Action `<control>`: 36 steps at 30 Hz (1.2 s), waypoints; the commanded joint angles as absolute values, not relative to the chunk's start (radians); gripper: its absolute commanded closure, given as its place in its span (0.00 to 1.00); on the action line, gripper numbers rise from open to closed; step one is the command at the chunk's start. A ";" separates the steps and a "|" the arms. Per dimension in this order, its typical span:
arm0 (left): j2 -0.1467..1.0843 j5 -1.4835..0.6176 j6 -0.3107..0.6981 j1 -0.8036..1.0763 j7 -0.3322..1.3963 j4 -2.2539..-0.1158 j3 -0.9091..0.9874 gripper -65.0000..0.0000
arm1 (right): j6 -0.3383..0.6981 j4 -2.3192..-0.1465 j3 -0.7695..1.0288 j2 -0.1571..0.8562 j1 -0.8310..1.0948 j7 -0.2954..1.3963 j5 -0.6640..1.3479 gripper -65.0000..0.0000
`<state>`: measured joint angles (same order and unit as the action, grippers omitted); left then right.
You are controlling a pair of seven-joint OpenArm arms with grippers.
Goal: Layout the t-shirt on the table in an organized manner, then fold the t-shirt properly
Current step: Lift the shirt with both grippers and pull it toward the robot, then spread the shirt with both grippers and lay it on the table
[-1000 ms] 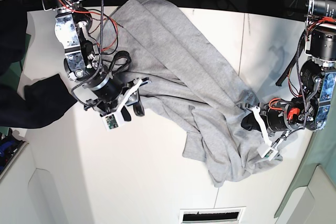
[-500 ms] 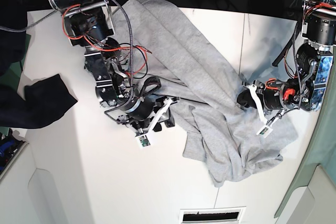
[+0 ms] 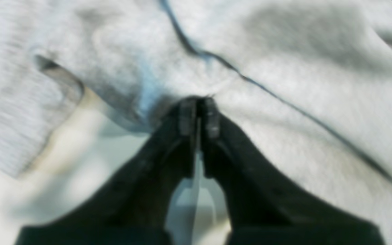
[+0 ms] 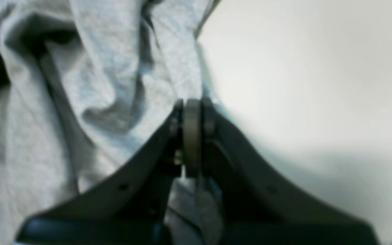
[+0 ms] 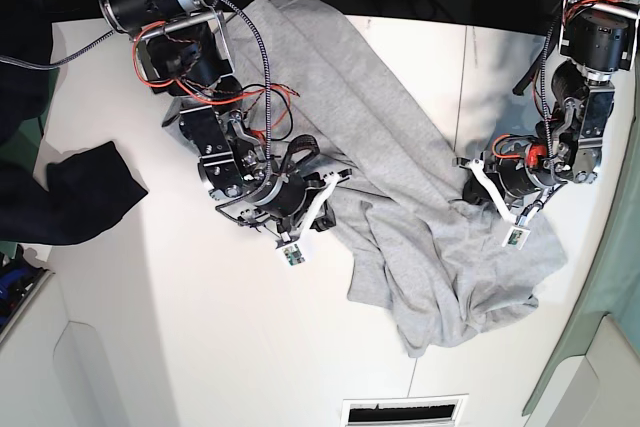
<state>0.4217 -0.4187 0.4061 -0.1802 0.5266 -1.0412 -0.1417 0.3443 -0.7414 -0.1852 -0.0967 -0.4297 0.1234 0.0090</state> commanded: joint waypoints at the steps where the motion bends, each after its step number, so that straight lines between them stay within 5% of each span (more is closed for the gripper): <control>1: 0.429 -0.324 0.334 -0.187 0.595 -1.012 -0.143 1.00 | 0.348 -0.757 -0.183 -0.091 -0.456 0.105 0.006 1.00; 10: 0.461 -0.250 0.327 -0.281 0.587 -0.915 -0.143 1.00 | 0.348 -0.757 -0.183 0.040 -0.456 0.104 0.005 1.00; 20: 0.475 -0.395 0.539 -0.288 0.665 -0.916 -0.143 1.00 | 0.347 -0.758 -0.168 0.183 -0.456 0.036 0.007 1.00; 32: 0.548 -0.658 0.661 -0.288 0.748 -0.937 -0.143 1.00 | 0.352 -0.784 0.087 0.199 -0.456 0.039 0.208 1.00; 36: 0.571 -0.804 0.698 -0.287 0.829 -0.976 -0.143 1.00 | 0.430 -0.801 0.131 0.199 -0.456 0.048 0.256 0.65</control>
<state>0.5468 -0.7914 0.6857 -0.2619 0.8448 -0.9581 -0.1497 0.4229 -0.7788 0.1272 0.1909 -0.4294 0.0715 0.2443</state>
